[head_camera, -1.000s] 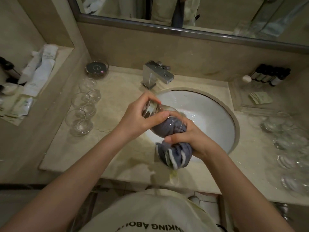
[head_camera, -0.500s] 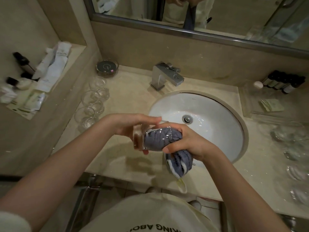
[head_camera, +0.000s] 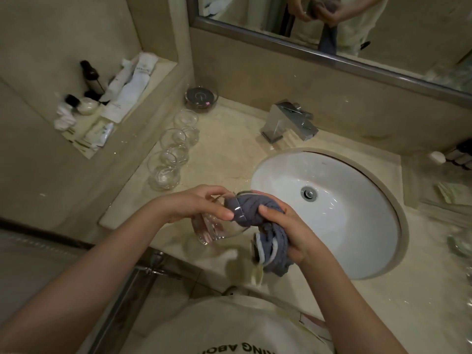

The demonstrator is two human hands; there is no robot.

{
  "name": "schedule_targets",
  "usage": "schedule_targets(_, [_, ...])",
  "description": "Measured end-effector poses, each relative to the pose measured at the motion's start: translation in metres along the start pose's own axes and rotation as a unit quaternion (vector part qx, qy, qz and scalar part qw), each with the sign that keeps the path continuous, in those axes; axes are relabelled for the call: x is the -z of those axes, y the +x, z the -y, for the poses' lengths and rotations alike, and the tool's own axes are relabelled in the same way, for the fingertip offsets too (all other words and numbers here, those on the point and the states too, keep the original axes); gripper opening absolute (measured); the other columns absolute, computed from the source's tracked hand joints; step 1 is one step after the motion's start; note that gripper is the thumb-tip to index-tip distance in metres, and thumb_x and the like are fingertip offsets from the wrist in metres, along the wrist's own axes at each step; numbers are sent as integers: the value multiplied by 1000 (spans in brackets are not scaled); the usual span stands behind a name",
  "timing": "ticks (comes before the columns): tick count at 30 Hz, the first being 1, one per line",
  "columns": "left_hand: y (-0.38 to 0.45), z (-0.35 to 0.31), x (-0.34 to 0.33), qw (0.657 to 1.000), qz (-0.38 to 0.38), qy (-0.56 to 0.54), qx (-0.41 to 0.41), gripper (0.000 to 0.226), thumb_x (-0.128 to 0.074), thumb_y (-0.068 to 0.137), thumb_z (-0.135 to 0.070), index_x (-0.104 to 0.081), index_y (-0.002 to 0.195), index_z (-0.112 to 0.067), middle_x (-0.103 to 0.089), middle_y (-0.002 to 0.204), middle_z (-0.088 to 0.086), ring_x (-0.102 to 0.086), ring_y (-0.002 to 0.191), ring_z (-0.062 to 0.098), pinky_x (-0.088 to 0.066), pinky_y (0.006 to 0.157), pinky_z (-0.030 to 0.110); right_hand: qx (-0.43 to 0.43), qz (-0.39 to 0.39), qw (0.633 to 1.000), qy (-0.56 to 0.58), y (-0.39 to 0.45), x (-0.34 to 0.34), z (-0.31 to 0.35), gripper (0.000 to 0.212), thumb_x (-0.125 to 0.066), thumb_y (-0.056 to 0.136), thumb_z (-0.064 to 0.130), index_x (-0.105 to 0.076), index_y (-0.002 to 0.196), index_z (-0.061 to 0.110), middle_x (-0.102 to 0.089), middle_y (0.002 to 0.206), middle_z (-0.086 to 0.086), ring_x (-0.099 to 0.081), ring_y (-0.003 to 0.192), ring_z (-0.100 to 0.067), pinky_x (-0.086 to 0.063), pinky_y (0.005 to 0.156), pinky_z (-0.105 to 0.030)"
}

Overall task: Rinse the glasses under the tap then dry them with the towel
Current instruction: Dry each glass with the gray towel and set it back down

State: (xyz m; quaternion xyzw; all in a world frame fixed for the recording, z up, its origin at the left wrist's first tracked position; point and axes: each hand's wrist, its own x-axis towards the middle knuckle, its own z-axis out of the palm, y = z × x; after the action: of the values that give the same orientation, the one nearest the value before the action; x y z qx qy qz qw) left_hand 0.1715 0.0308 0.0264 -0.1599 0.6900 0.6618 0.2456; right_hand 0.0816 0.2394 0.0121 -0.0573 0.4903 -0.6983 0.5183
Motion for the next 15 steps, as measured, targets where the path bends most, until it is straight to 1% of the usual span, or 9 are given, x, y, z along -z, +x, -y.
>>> schedule_targets(1, [-3, 4, 0, 1000, -27, -12, -1, 68, -89, 54, -30, -61, 116, -18, -72, 105, 12, -68, 91, 26, -55, 80, 38, 0, -19, 999, 33, 3, 0, -5, 87, -94, 52, 35, -60, 125, 3, -65, 121, -23, -63, 112, -33, -51, 99, -41])
schedule_targets(2, [-4, 10, -1, 998, -60, -24, -4, 72, -91, 51, -28, -60, 115, -20, -72, 106, 11, -69, 92, 23, -57, 75, 33, 3, -35, 998, 61, 5, 1, -10, 93, -94, 53, 37, -56, 130, 1, -63, 124, -24, -60, 116, -35, -46, 103, -44])
schedule_targets(3, [-5, 15, -2, 995, -97, -33, -10, 75, -91, 46, -32, -61, 114, -23, -71, 110, 9, -68, 95, 19, -55, 78, 30, 7, -48, 995, 83, 8, 1, -13, 96, -93, 55, 38, -53, 134, 1, -61, 127, -26, -57, 120, -38, -42, 108, -47])
schedule_targets(5, [-5, 29, -4, 984, -177, -36, -14, 76, -86, 37, -45, -63, 108, -30, -68, 117, -1, -65, 105, 11, -51, 88, 25, 17, -74, 992, 101, 11, 0, -18, 97, -92, 57, 40, -51, 135, 0, -58, 130, -28, -52, 125, -41, -34, 113, -52])
schedule_targets(7, [-6, 41, -6, 969, -241, -53, -9, 77, -82, 32, -51, -62, 104, -35, -64, 116, -6, -62, 109, 11, -50, 91, 27, 26, -94, 990, 97, 14, -1, -21, 98, -93, 55, 40, -52, 134, 0, -56, 131, -30, -49, 127, -44, -30, 115, -55])
schedule_targets(10, [-12, 59, -7, 940, -328, -91, -12, 81, -83, 27, -50, -56, 103, -37, -61, 112, -4, -64, 103, 16, -53, 90, 33, 31, -111, 988, 99, 15, -3, -23, 98, -93, 55, 39, -52, 134, 0, -55, 131, -30, -48, 128, -45, -29, 114, -56])
schedule_targets(12, [-18, 71, -7, 915, -384, -122, -26, 86, -85, 24, -47, -54, 103, -36, -62, 111, -2, -66, 97, 15, -53, 88, 34, 29, -119, 987, 103, 15, -5, -23, 90, -91, 61, 36, -52, 134, 0, -56, 131, -30, -50, 125, -44, -31, 114, -54])
schedule_targets(13, [-20, 77, -6, 903, -408, -132, -29, 89, -85, 23, -46, -54, 105, -35, -63, 111, -2, -66, 97, 15, -53, 88, 34, 28, -121, 987, 103, 14, -6, -23, 80, -86, 68, 32, -53, 133, 0, -56, 130, -30, -52, 123, -42, -32, 113, -54])
schedule_targets(15, [-26, 87, -4, 886, -445, -131, -31, 96, -88, 23, -45, -55, 112, -32, -64, 111, -6, -65, 100, 12, -53, 90, 35, 16, -131, 986, 97, 15, -5, -26, 58, -71, 83, 22, -53, 133, 0, -56, 130, -30, -54, 119, -41, -34, 111, -53])
